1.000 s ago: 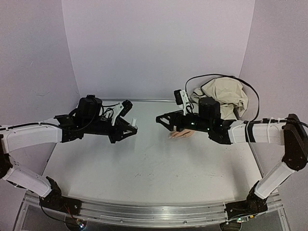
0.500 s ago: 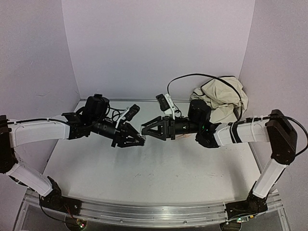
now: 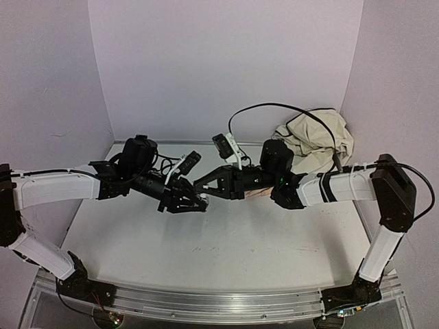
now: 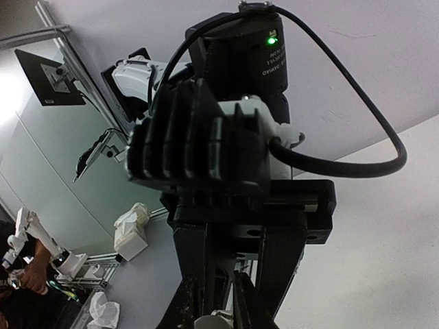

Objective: Paint the nails

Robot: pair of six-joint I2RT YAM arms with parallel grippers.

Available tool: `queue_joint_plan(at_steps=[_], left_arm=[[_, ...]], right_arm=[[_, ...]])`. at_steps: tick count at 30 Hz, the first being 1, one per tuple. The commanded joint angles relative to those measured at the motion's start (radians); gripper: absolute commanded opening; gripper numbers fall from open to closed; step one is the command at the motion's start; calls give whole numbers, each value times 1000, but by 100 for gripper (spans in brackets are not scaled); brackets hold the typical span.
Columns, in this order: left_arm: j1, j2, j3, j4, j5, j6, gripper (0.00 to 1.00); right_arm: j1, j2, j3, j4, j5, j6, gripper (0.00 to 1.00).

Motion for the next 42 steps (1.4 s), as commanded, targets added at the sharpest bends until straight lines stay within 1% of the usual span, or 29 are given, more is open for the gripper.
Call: queue_joint_plan(at_steps=[1,4,5,8,9,11,12,13,14,16,17,18,20,27,28,31,34,37,39,42], left_arm=[[-3,-29,43,51,-17,17,0],[-3,-55,32,51,-108,33,0],[-2,-67,26,51,-159,38,0],[4,-99,10,51,-323,43,0],[5,-109,6,51,-386,45,0],[9,-127,-3,51,-501,49,0],[9,-135,-8,51,-566,52,0],[9,-147,-13,51,-626,58,0],[9,-156,-19,51,-715,62,0],[9,-176,-35,51,-844,67,0],[9,-184,-41,51,-898,71,0],[9,-192,-46,51,-936,74,0],[9,-200,-52,51,-967,80,0],[10,-187,-45,51,-861,86,0],[9,-186,-44,51,-852,89,0],[9,-188,-43,51,-827,94,0],[10,-185,-42,51,-805,94,0],[9,-179,-38,51,-766,93,0],[10,-167,-34,51,-712,94,0],[9,-141,-24,51,-523,105,0]], right_arm=[[7,-4,39,67,-26,-1,10],[10,-14,35,-1,15,-42,0],[11,-17,39,-35,34,-64,0],[35,-21,78,-211,125,-165,0],[48,-20,98,-277,165,-216,0],[74,-11,134,-380,278,-264,0],[85,-5,148,-415,350,-272,0],[103,4,163,-452,471,-275,0],[124,11,181,-513,585,-276,0],[182,22,225,-621,917,-248,0],[208,25,239,-645,1050,-217,0],[231,24,242,-649,1136,-189,0],[263,27,251,-639,1211,-157,0],[274,24,294,-633,1181,-197,0],[271,14,289,-633,1179,-205,6],[247,-40,260,-626,1134,-223,31],[201,-106,198,-588,1052,-229,50],[128,-177,108,-529,920,-212,61],[63,-215,17,-461,806,-170,68],[-36,-245,-85,-330,598,-87,70]])
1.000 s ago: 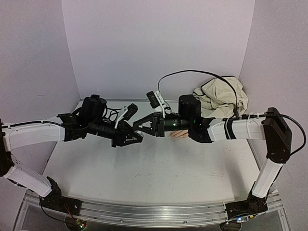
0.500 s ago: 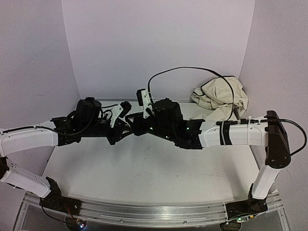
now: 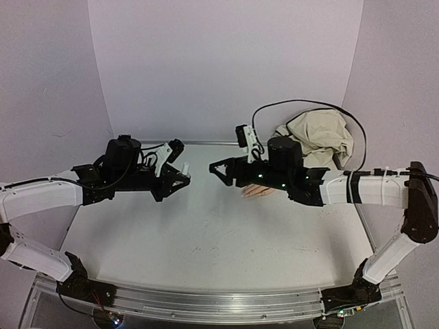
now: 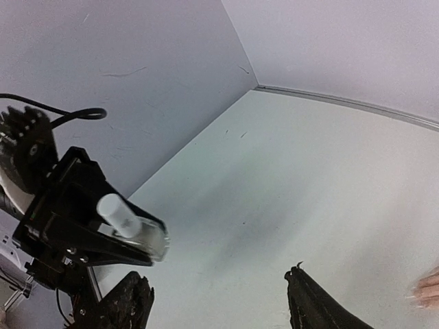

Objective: Paint the nails

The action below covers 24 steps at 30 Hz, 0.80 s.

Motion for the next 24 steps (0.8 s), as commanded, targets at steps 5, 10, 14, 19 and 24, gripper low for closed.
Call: queue_joint_plan(at_steps=[5,10,14,19,24], left_arm=[[1,101,99,67,593,-44,0],[0,155,129,67,738,-75,0],[-2,167,130,67,768,-78,0],[-4,173,132,67,781,-80,0],[-6,176,133,67,787,-79,0]], right_arm=[[-140,-45,-173,456,-630,141,72],[-129,30,-141,610,-808,198,69],[-117,84,-89,618,-863,213,54],[-91,137,-31,621,-910,218,43],[-82,157,-8,621,-911,222,29]])
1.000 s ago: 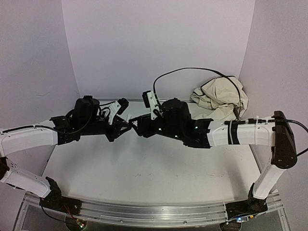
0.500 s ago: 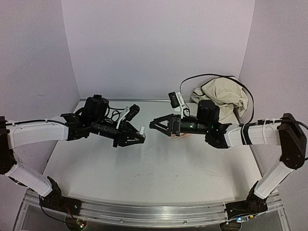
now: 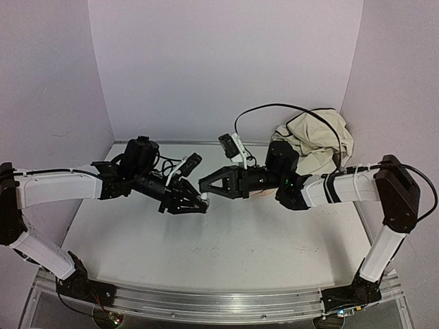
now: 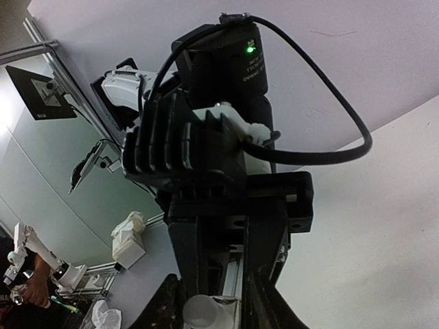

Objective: Paint the nails

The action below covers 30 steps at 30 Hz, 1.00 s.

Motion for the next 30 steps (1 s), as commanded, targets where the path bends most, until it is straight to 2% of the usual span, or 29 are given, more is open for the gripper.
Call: queue_joint_plan(at_steps=[1,6,10,13,15,17,21,22,25,26,28,30], left_arm=[[-4,-2,59,49,47,-5,0],[-4,-9,57,49,39,-1,0],[-4,-25,52,49,0,6,0],[-2,-47,45,49,-87,13,0],[-2,-66,36,49,-182,17,0],[-1,-91,24,49,-336,20,0],[-1,-134,-4,49,-606,43,0],[-1,-143,-9,49,-667,45,0],[-1,-177,-28,24,-814,57,0],[-1,-187,-33,25,-842,60,0],[-1,-202,-40,25,-867,64,0],[-1,-204,-40,25,-857,66,0]], right_arm=[[14,16,65,85,-57,8,28],[29,40,79,84,-70,9,23],[30,38,73,83,-62,9,10],[33,26,72,37,-37,-22,0],[40,14,80,-53,19,-79,0],[59,1,101,-190,132,-160,0],[112,-8,149,-398,484,-238,0],[134,-6,167,-450,613,-246,0],[251,16,280,-682,1123,-242,0],[282,25,315,-718,1217,-238,0],[324,33,350,-728,1276,-228,0],[328,34,358,-712,1241,-201,0]])
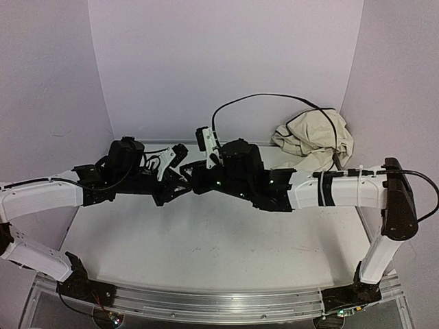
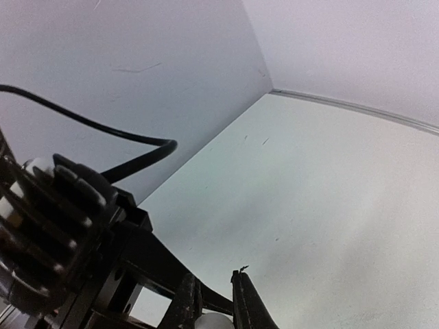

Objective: Paint the nails

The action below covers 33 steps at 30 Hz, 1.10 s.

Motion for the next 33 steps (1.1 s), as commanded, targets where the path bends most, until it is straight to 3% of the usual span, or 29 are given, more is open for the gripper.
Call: queue_joint_plan(at_steps=[1,8,16,20,25,30,33], left_arm=[[16,-43,20,89,-171,8,0],[16,-40,27,89,-118,6,0],[16,-31,33,88,-51,5,0],[16,-12,41,88,24,1,0],[16,28,60,88,198,-19,0],[16,84,94,88,498,-50,0],[16,123,115,88,614,-72,0]], right_arm=[[65,-1,57,-110,177,-3,0],[60,-18,61,-73,36,-76,1],[-10,-137,-14,-66,-121,-117,43],[-78,-203,-88,-39,-234,-123,57],[-210,-241,-209,54,-436,-32,58],[-228,-237,-263,231,-776,-19,57],[-229,-214,-260,306,-889,8,54]])
